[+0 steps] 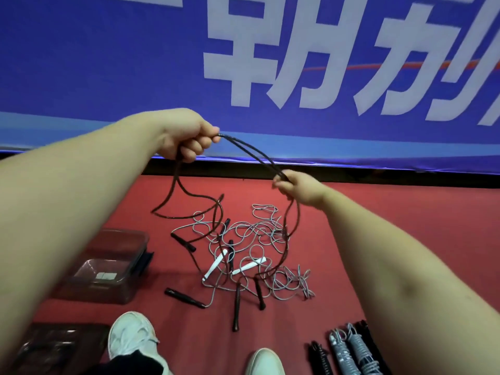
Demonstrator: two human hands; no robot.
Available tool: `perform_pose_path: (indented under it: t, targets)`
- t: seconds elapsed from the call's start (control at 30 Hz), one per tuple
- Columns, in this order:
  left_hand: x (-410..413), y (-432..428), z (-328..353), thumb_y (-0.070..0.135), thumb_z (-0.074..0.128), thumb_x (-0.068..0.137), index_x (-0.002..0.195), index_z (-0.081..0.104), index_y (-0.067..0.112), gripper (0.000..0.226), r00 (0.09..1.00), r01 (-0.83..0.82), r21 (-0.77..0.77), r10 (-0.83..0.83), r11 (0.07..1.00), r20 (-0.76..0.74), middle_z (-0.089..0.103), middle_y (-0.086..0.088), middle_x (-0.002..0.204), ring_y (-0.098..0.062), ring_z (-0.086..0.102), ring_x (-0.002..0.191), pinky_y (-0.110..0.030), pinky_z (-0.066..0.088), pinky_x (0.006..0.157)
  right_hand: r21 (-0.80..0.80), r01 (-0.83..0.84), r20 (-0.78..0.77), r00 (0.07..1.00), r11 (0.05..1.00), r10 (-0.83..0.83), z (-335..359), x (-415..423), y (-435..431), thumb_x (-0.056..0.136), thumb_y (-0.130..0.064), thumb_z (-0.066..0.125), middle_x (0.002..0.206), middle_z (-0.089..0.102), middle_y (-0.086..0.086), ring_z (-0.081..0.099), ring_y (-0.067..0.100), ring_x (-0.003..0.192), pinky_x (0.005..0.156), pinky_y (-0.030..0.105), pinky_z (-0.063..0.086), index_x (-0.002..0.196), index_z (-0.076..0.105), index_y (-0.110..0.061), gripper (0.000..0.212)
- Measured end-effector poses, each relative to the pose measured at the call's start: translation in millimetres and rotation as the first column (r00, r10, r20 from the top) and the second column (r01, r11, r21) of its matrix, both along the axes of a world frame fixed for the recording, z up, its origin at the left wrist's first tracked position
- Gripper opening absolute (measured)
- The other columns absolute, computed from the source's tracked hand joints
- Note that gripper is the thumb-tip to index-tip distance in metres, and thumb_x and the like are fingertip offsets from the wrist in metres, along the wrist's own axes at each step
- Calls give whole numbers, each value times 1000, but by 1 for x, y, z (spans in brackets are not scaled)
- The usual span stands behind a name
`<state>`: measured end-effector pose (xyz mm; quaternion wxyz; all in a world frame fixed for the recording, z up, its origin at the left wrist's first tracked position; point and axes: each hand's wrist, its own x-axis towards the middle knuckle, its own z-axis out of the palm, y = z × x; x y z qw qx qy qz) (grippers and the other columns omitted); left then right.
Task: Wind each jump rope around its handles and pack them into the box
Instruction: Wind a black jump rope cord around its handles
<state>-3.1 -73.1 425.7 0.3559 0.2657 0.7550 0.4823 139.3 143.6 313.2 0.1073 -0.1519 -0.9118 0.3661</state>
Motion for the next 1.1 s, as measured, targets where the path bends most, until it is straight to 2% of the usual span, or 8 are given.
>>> perform_pose_path:
  t: [0.13, 0.23, 0.37, 0.5, 0.73, 0.93, 1.03, 1.1]
  targets:
    - [-40, -30, 5, 22, 33, 102, 77, 45, 14, 29, 986, -167, 53, 166, 985, 19, 26, 9, 41, -3, 19, 27, -14, 13, 29, 33, 265, 95, 959, 964, -267, -60, 30, 31, 98, -19, 47, 68, 50, -3, 45, 15, 60, 59, 26, 36, 80, 55, -21, 20]
    - [-59, -41, -22, 17, 35, 101, 76, 50, 11, 30, 956, -223, -206, 172, 953, -238, 38, 1, 51, -8, 33, 36, -15, 26, 38, 263, 325, 105, 926, 909, -362, -55, 26, 26, 100, -31, 39, 87, 60, 0, 56, 24, 82, 69, 28, 37, 94, 60, -21, 25]
    - [-45, -13, -65, 13, 50, 93, 116, 60, 5, 26, 730, -247, -654, -307, 715, -611, 61, -13, 118, -28, 59, 100, -35, 49, 84, 507, 146, 60, 977, 849, -204, -13, -4, -2, 101, -32, 35, 104, 67, 4, 60, 27, 93, 75, 31, 39, 104, 60, -17, 29]
    - [-2, 28, -75, 22, 70, 84, 151, 15, 12, 86, 742, -53, -514, -311, 856, -594, 25, -15, 153, -30, 34, 137, -35, 31, 110, 715, -67, 150, 987, 696, -60, 7, -25, -27, 100, -26, 38, 103, 68, 6, 59, 28, 92, 79, 30, 32, 106, 58, -14, 24]
    - [35, 51, -100, 22, 43, 100, 107, 54, 8, 20, 808, 148, -416, -352, 897, -472, 66, -4, 95, -20, 58, 88, -23, 43, 69, 579, -24, 88, 996, 815, -33, 1, -30, -33, 96, -28, 48, 94, 65, 8, 58, 31, 89, 64, 30, 33, 103, 60, -13, 20]
    - [22, 35, -87, 21, 39, 101, 82, 48, 14, 22, 775, 42, -285, -211, 958, -596, 54, -6, 83, -19, 45, 75, -28, 32, 66, 632, 261, -93, 960, 730, -263, -32, -15, -4, 95, -31, 50, 128, 49, 5, 41, 27, 119, 84, 33, 33, 108, 64, -12, 27]
    - [11, 25, -68, 15, 39, 101, 73, 42, 14, 29, 852, 100, -207, -191, 973, -488, 51, -5, 71, -20, 49, 64, -27, 36, 62, 445, 463, -235, 886, 767, -399, -64, 4, 11, 88, -13, 54, 144, 33, 7, 33, 28, 126, 95, 40, 40, 111, 61, -13, 23]
    - [3, 20, -63, 12, 35, 102, 72, 39, 15, 30, 934, 79, -106, -111, 991, -338, 44, -3, 61, -20, 53, 53, -28, 44, 62, 288, 570, -304, 816, 769, -491, -79, 15, 13, 79, 4, 50, 143, 30, 8, 30, 27, 127, 95, 40, 42, 124, 54, -20, 52]
